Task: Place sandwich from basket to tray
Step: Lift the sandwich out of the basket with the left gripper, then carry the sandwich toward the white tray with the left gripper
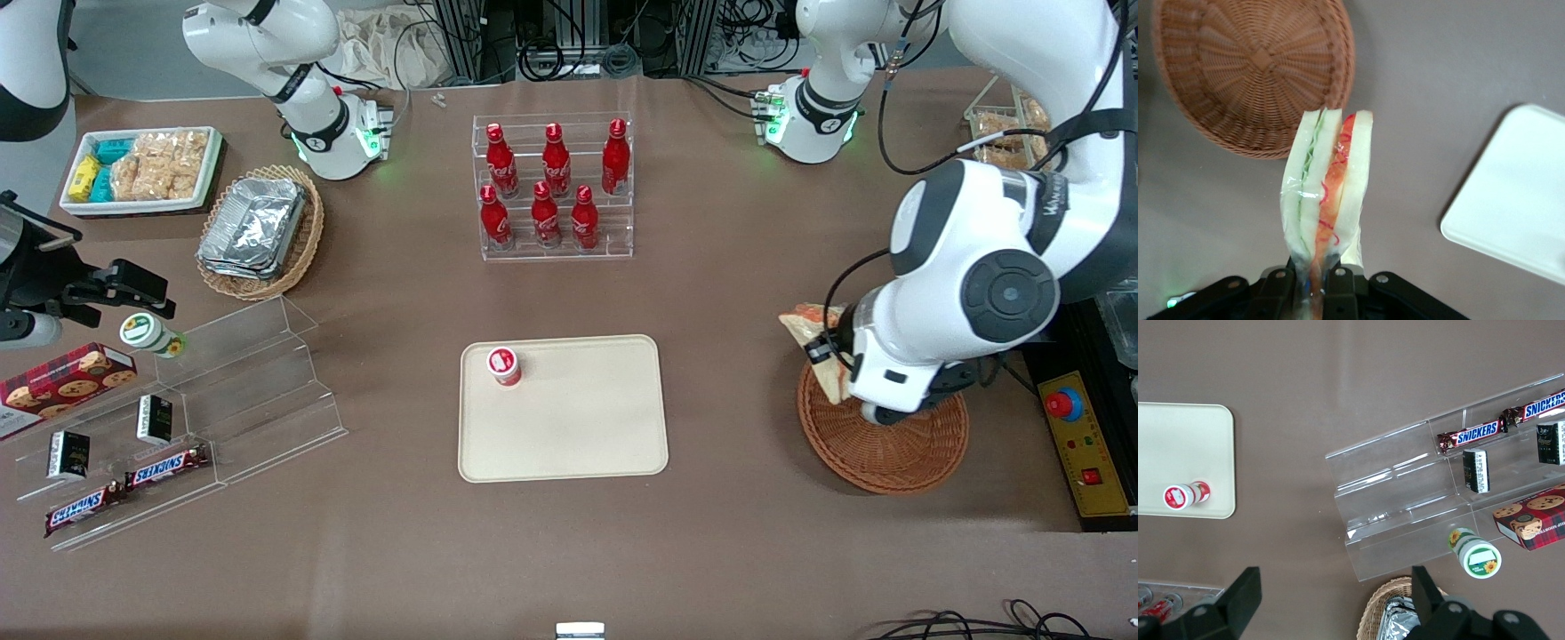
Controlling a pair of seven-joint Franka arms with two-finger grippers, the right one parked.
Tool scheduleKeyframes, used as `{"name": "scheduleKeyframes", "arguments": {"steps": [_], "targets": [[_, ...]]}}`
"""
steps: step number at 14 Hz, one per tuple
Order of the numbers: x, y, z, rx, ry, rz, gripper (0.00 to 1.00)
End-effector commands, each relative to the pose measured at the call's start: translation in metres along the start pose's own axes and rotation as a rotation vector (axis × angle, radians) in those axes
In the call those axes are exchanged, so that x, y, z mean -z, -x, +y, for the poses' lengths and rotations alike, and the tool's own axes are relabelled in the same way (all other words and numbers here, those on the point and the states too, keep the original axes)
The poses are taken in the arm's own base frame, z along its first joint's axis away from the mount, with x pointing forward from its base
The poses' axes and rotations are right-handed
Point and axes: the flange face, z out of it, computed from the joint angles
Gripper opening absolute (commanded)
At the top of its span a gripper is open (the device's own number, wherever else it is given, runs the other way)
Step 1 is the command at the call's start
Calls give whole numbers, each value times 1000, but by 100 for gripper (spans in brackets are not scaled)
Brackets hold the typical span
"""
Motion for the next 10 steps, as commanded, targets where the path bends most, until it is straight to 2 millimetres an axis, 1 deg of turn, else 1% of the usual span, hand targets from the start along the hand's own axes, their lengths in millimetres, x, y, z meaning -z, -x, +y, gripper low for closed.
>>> {"name": "scheduleKeyframes", "arguments": {"steps": [1,2,4,5,7,9,10], "targets": [[-17,25,47,-97,-32,-17,0],[-25,25,58,-117,-25,-30,0],[-34,52,94,-181,-23,-30,0],[-40,55,105,-196,-10,-25,0],[-50,56,123,-212,76,-37,0],[-70,77,159,-258,86,-20,0],[-92,78,172,-277,74,-18,0]]}}
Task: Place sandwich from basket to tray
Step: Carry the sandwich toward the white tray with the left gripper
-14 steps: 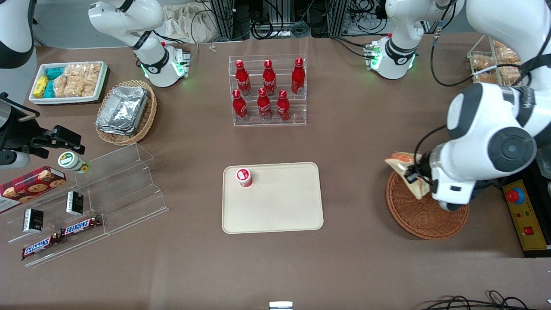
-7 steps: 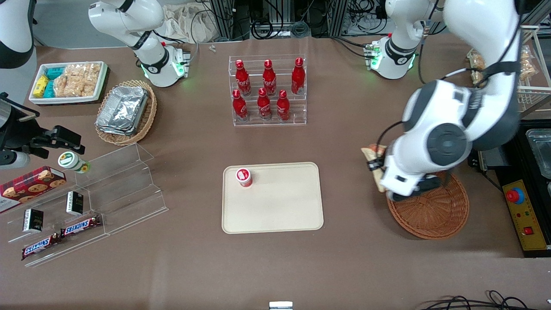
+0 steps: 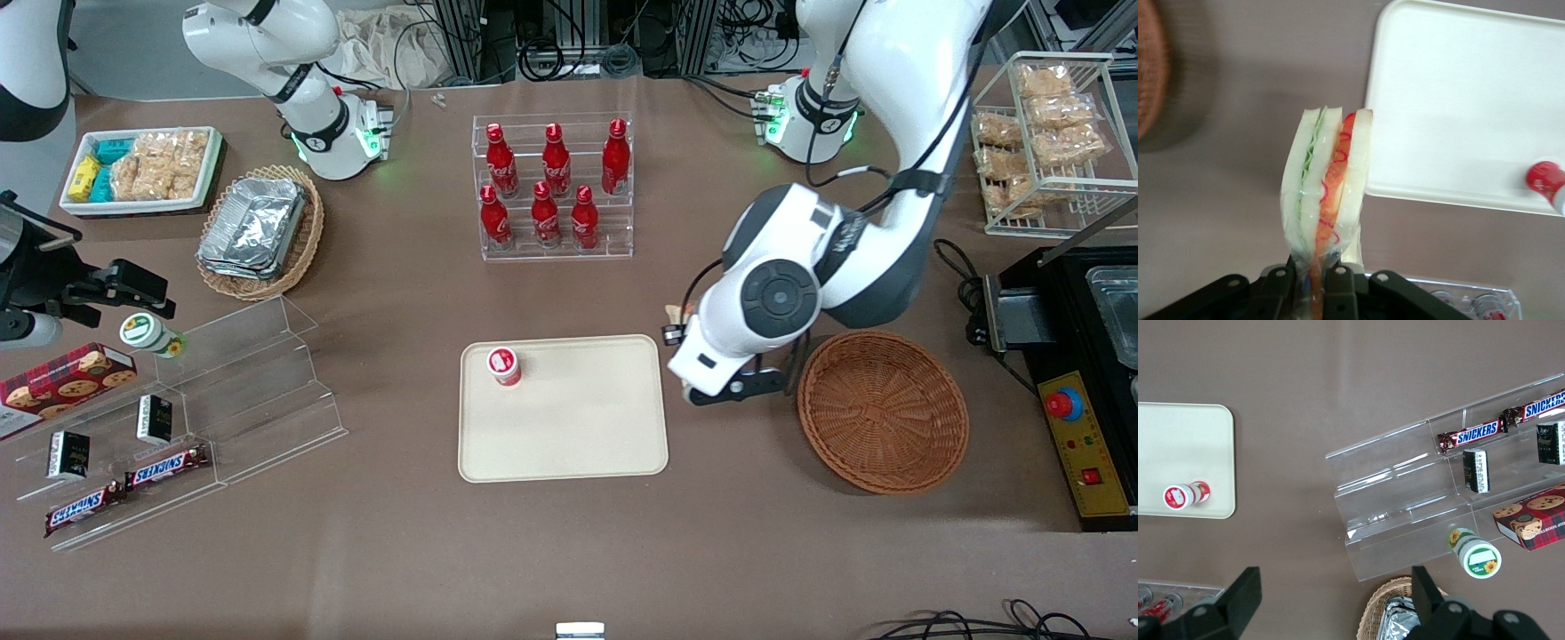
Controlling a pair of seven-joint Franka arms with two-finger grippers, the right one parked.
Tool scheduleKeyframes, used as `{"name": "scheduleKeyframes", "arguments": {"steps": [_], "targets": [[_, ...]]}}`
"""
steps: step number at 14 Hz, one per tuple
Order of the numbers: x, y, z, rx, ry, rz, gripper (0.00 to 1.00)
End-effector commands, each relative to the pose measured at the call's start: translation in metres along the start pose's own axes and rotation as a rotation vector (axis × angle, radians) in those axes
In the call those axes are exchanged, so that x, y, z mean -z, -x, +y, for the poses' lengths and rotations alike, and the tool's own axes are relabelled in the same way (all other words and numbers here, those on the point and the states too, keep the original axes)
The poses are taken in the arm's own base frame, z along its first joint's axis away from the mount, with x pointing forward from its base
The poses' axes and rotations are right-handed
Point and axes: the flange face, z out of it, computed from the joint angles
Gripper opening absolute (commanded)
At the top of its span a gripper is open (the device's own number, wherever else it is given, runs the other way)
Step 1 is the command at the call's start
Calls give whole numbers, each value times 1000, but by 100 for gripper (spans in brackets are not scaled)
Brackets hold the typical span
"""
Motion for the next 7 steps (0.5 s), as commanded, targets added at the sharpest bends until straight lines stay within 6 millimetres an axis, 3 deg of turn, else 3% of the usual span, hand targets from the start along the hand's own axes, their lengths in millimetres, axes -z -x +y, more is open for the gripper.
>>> {"name": "scheduleKeyframes", "arguments": {"steps": [1,4,7], "targets": [[-47,-7,35,-53,-13,12,0],[-104,-28,45,-53,14,27,0],[-136,-39,53,-50,49,44,0]]}}
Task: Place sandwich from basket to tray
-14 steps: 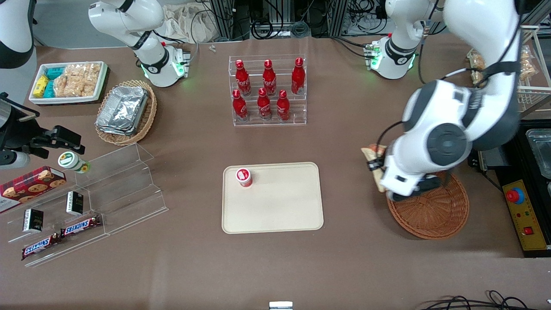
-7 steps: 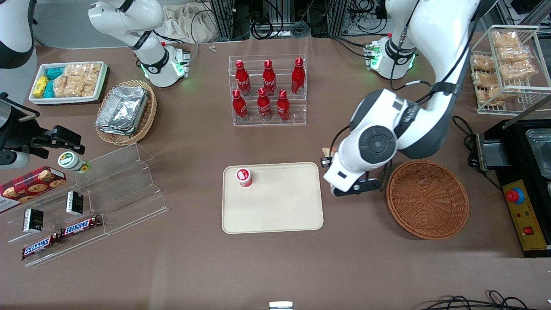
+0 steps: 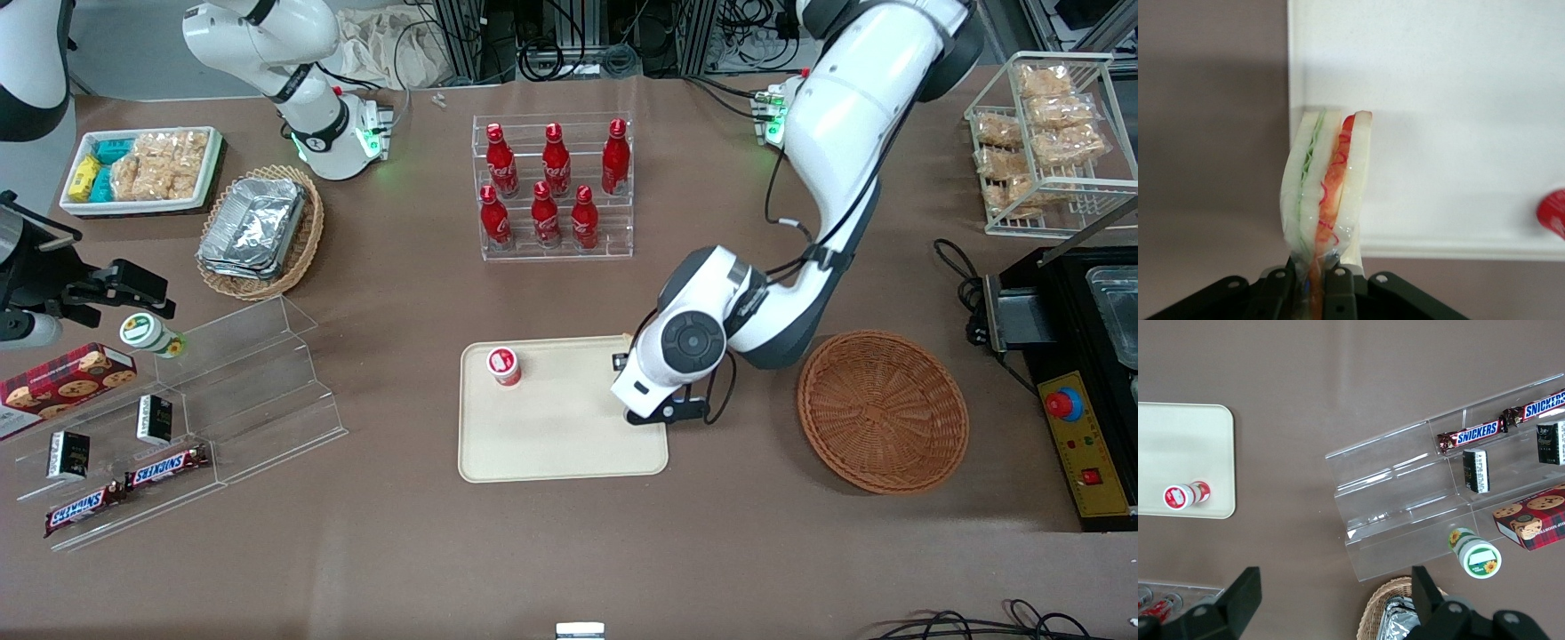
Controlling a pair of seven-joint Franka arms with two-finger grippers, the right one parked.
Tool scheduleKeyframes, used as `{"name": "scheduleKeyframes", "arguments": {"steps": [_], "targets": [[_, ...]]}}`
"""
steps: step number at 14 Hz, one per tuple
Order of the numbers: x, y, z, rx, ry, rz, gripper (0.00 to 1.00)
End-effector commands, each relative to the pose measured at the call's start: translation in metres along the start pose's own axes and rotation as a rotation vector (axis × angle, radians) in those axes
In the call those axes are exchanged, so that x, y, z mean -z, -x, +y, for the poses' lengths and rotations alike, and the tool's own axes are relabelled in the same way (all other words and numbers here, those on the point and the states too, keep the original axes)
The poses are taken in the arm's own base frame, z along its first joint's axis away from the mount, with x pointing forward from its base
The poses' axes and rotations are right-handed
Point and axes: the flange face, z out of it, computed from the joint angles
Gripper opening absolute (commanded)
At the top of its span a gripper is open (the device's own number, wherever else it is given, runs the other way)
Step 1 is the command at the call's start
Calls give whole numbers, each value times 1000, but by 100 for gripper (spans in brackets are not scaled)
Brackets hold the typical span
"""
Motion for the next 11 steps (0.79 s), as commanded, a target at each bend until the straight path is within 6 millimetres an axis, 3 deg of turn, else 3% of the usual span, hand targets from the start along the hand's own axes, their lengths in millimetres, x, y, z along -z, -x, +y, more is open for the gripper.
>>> {"name": "scheduleKeyframes", "arguments": {"steps": [1,2,3,5,6,11], "targets": [[-6,-10,8,3,25,44,0],[-8,-13,9,32,40,57,3],[-9,-15,10,49,54,70,26],[-4,-17,7,41,52,78,84],[1,-17,6,42,52,81,99],[25,-19,-21,75,-8,18,99]]}}
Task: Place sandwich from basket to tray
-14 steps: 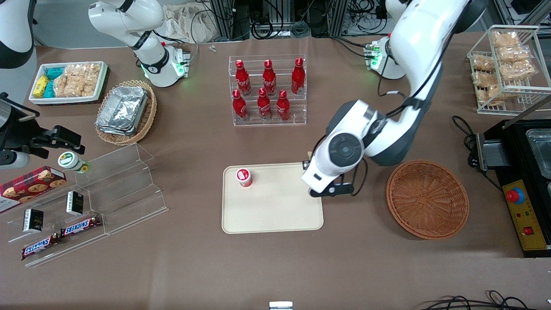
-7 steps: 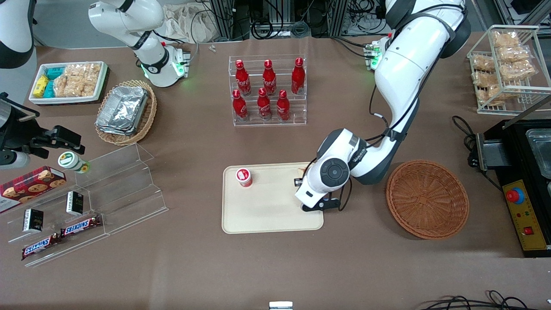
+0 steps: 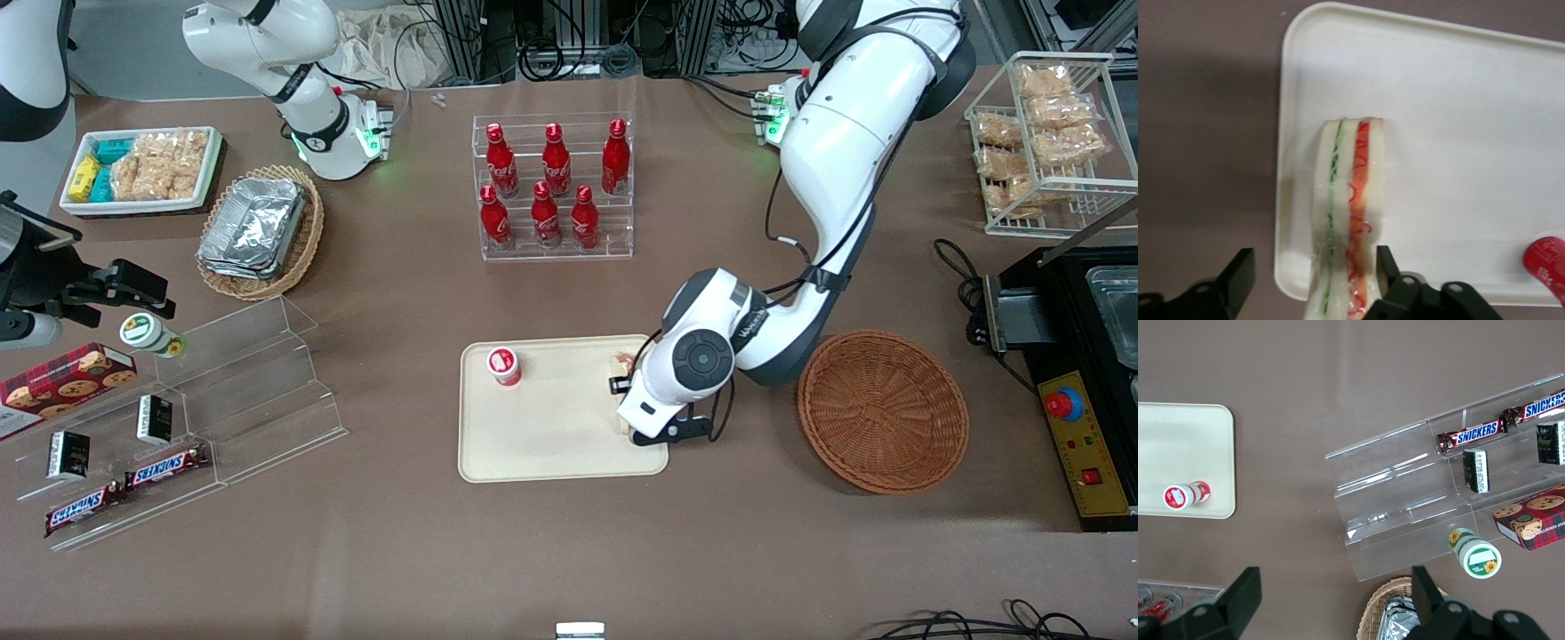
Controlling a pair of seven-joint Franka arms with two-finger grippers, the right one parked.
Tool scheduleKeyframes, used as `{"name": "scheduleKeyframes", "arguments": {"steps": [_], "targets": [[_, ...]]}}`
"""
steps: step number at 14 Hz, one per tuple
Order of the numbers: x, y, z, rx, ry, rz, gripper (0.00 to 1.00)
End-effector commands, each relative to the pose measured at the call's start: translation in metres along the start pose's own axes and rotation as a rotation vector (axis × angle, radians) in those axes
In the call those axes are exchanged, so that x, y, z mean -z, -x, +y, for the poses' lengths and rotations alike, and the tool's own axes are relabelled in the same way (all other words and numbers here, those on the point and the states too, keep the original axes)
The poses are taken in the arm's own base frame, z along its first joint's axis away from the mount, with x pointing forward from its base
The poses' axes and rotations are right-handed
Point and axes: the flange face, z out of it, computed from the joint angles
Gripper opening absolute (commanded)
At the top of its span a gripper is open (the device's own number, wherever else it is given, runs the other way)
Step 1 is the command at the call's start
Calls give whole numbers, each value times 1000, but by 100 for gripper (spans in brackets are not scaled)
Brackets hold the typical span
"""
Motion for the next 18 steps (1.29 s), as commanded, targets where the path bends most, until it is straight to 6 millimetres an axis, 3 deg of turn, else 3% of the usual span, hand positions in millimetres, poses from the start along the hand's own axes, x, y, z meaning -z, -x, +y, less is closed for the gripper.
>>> {"name": "scheduleKeyframes", "arguments": {"steps": [1,3,8,9,11,13,14,16,18], "targets": [[30,6,-12,21,-53,-24,99],[50,5,-29,41,-81,-53,99],[130,18,-70,81,-148,-59,99],[143,14,-84,83,-174,-30,99],[177,11,-115,-96,-237,23,99],[220,1,-169,-151,-233,5,99],[244,6,-187,-168,-235,15,99],[281,24,-203,-166,-272,36,99],[305,19,-241,-106,-290,69,99]]}}
